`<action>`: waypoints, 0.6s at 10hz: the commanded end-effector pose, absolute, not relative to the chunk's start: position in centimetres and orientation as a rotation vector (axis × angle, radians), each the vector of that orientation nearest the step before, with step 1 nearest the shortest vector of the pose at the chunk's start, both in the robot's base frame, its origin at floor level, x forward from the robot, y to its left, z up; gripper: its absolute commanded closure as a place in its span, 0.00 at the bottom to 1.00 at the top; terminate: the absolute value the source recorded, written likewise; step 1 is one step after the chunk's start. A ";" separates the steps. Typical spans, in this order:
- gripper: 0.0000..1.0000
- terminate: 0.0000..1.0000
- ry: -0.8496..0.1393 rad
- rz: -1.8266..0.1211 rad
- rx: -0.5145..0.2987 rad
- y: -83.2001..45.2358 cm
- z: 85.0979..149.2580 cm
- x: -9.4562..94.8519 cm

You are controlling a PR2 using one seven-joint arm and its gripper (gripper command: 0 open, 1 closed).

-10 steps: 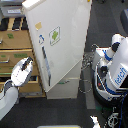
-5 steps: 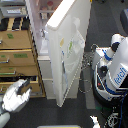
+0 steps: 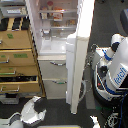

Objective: Opening the fridge

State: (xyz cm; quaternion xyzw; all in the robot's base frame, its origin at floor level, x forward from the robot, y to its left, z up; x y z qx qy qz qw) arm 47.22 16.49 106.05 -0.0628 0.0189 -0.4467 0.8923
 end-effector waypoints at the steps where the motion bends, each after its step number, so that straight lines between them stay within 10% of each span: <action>1: 0.00 0.00 0.004 -1.357 -0.138 -16.9 93.0 58.5; 6: 0.00 0.00 -0.037 -1.631 -0.144 -36.4 94.3 52.8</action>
